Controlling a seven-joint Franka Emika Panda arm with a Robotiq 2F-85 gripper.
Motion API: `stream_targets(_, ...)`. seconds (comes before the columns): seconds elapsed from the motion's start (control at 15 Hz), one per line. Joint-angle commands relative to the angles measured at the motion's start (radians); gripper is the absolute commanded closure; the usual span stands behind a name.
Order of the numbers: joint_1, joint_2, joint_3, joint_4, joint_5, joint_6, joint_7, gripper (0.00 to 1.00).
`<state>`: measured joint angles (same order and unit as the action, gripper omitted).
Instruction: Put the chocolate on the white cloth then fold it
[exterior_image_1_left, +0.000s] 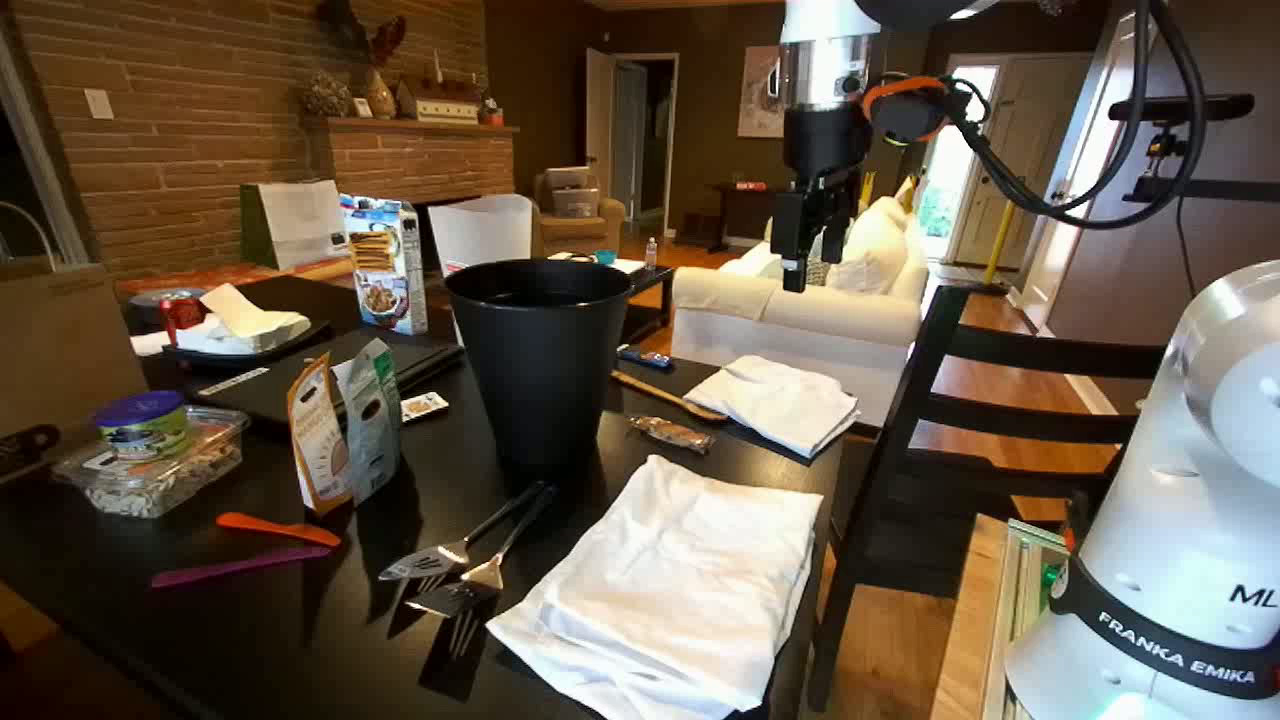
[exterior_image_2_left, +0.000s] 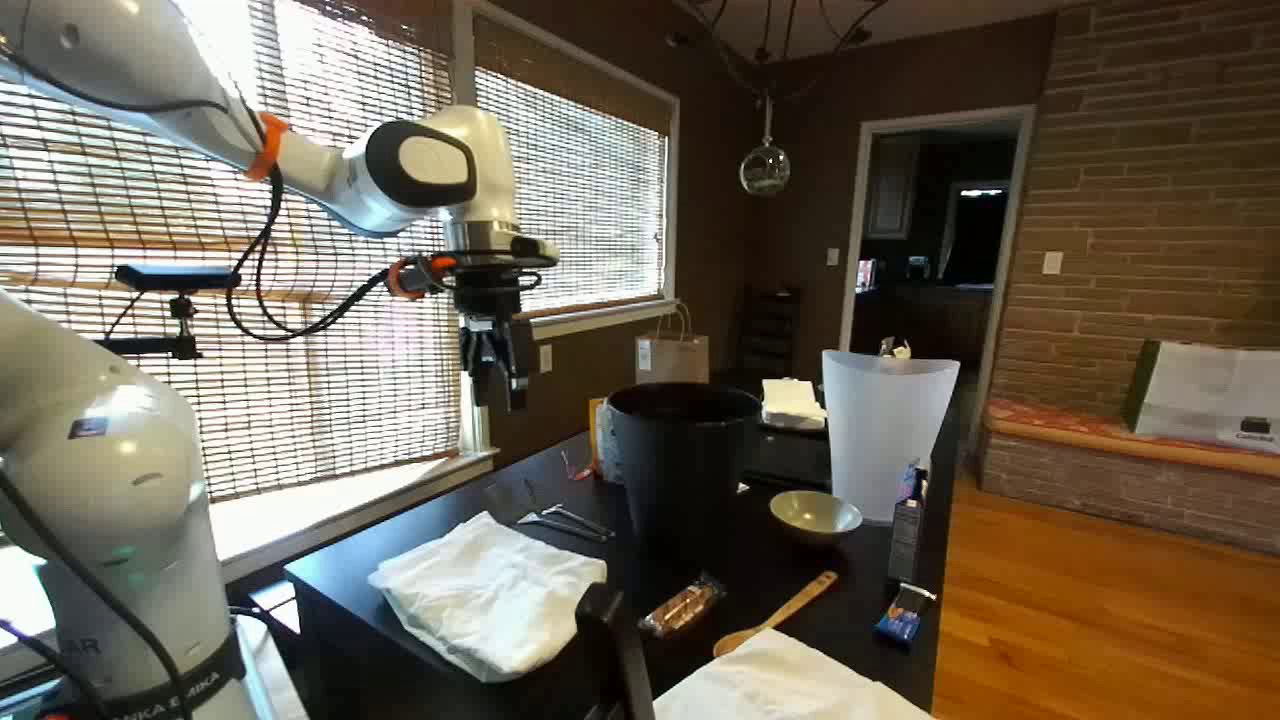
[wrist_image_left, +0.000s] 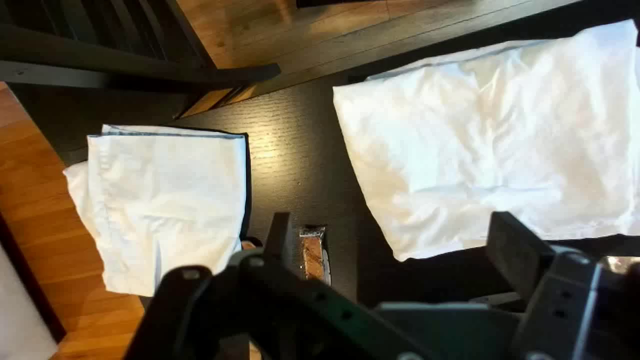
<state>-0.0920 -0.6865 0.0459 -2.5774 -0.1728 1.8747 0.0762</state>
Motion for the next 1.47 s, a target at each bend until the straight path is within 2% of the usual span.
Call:
stream_targets(0.0,0.014,0.001,-0.011,0.002,-0.007,-0.004,0.007,0.0)
stream_targets(0.2,0.024,0.004,-0.018,-0.01,-0.005,0.003,-0.021,0.0)
stream_targets(0.4,0.015,0.082,-0.013,-0.073,-0.006,0.184,0.039,0.0)
stream_targets(0.67,0.003,0.229,-0.023,-0.124,0.001,0.444,0.055,0.0)
stream_targets(0.8,-0.008,0.325,-0.028,-0.121,-0.001,0.565,0.066,0.0)
stream_targets(1.0,-0.063,0.515,-0.022,-0.057,-0.057,0.708,0.132,0.0)
stream_targets(1.2,-0.099,0.642,-0.028,0.018,-0.128,0.75,0.226,0.0)
stream_targets(1.27,-0.062,0.542,-0.044,-0.058,-0.073,0.734,0.158,0.0)
stream_targets(1.4,-0.066,0.615,-0.058,-0.011,-0.093,0.744,0.185,0.0)
